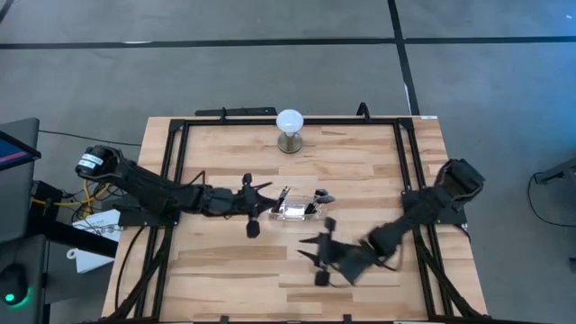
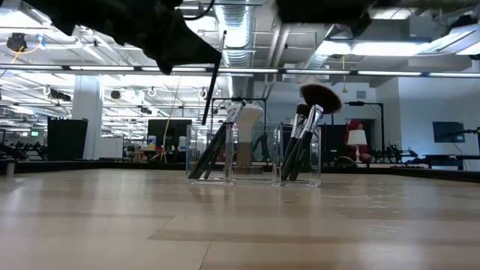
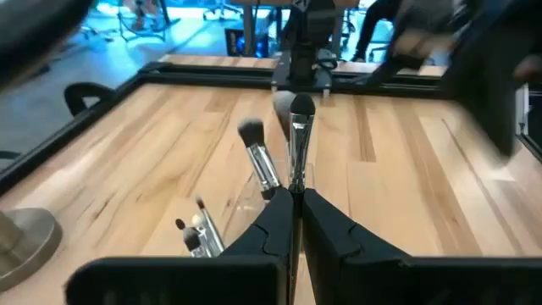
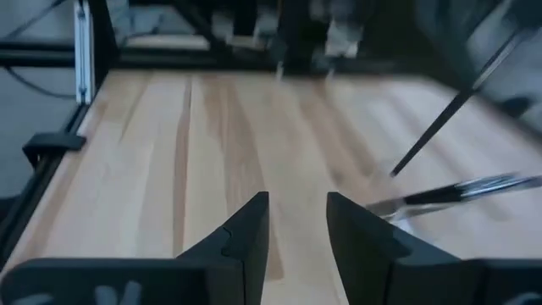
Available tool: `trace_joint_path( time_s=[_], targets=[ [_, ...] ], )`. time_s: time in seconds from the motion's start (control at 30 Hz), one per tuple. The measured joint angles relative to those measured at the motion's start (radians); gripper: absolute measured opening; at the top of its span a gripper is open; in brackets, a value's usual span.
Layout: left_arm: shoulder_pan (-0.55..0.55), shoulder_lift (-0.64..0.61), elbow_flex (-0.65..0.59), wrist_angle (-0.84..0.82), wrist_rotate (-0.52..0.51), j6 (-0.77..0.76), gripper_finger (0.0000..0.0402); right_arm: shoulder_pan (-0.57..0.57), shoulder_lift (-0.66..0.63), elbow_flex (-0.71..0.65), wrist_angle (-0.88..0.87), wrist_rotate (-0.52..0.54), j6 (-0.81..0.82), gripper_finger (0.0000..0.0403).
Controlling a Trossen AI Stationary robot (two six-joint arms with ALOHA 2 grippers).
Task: Put items in baskets/containers
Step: Put the black eyeshadow brush into the transparent organizer
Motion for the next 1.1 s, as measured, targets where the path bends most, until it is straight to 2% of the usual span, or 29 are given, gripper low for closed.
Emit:
trace_joint_path(
  time_s=[0.17,0.27,0.37,0.63,0.87,1.1],
  targets=[
    [0.075,0.000,0.000,-0.003,0.138,-0.005,0.0014,0.161,-0.046,0.000,0.012,0.302,-0.063,0.0107],
    [0.094,0.000,0.000,-0.013,0.178,-0.036,0.0014,0.221,-0.051,0.000,0.008,0.481,-0.068,0.0107],
    [0.095,0.000,0.000,-0.051,0.180,-0.085,0.0014,0.244,-0.046,0.000,0.005,0.600,-0.068,0.0107],
    [0.095,0.000,0.000,-0.057,0.165,-0.131,0.0017,0.215,-0.043,0.000,-0.064,0.624,-0.067,0.0107],
    [0.101,0.000,0.000,-0.058,0.161,-0.131,0.0021,0.195,-0.043,0.000,-0.143,0.574,0.019,0.0107],
    [0.101,0.000,0.000,-0.071,0.161,-0.131,0.0022,0.194,-0.043,0.000,-0.152,0.574,0.027,0.0107]
  ],
)
